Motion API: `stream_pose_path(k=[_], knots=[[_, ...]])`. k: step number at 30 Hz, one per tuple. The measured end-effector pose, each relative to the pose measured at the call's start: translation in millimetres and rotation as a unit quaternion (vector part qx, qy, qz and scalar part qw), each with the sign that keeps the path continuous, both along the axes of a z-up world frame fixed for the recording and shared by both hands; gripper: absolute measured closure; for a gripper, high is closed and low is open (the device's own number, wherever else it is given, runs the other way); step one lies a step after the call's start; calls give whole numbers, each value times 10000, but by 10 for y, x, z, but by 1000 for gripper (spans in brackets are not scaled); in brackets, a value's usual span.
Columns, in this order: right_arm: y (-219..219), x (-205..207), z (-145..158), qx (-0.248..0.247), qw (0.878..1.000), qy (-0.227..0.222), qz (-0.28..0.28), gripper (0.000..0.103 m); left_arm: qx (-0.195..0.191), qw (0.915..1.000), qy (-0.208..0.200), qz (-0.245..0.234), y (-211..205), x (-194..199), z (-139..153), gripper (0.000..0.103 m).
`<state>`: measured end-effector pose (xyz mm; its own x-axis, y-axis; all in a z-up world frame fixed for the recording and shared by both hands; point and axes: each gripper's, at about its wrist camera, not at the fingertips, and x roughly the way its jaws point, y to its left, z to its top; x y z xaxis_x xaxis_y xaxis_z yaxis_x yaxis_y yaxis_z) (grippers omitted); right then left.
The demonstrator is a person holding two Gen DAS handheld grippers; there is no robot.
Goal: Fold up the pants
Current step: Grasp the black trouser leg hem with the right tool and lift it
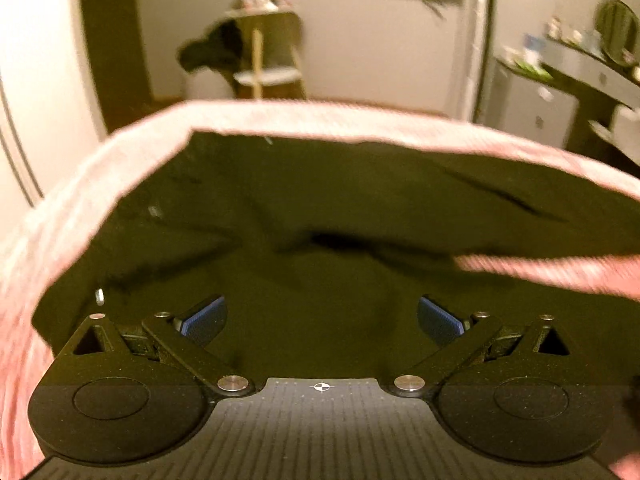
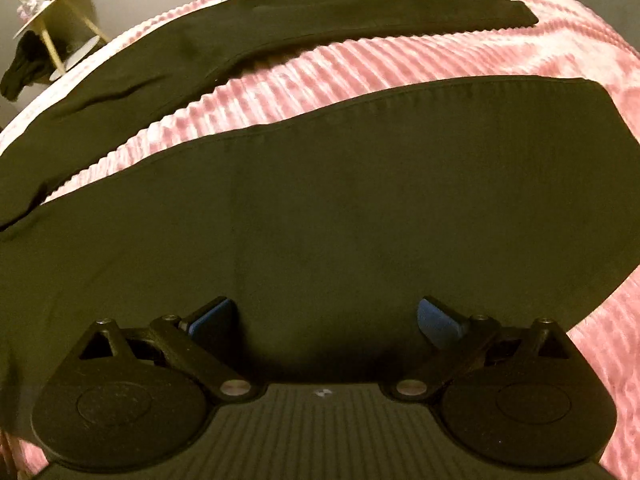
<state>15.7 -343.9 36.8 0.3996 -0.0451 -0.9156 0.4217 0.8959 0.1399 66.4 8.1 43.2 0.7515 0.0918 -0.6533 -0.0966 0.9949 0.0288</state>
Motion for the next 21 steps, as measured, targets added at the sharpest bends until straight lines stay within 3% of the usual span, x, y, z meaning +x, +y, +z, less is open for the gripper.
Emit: stream_pose_path(k=[2, 5, 6, 7, 11, 13, 15, 17, 21], knots=[[15, 32, -13, -39, 9999, 133, 47, 4, -8, 9992, -293, 268, 55, 144, -81, 0], [10, 266, 134, 145, 9950, 902, 413, 4, -348, 9968, -572, 428, 151, 242, -248, 0], [-53, 324, 255, 388, 9958, 747, 356, 6, -406, 9967, -571, 410, 176, 271, -297, 0], [-172, 436, 456, 665, 9970, 318, 239, 6, -415, 9968, -554, 410, 193, 299, -334, 0], [-673, 1184, 871, 573, 9942, -663, -624, 4, -349, 9948, -788, 543, 223, 341, -410, 0], [-972, 1739, 778, 855, 9875, -623, -1168, 5, -457, 9947, -722, 567, 249, 353, -472, 0], [-1186, 2171, 612, 1110, 9758, -576, -1794, 9, -801, 9944, -353, 589, 300, 422, -605, 0], [-1286, 2514, 487, 934, 9700, -570, -2171, 14, -1082, 9915, -73, 716, 349, 511, -725, 0], [-1357, 3009, 331, 434, 9607, -585, -2679, 14, -937, 9914, -239, 885, 279, 519, -757, 0]])
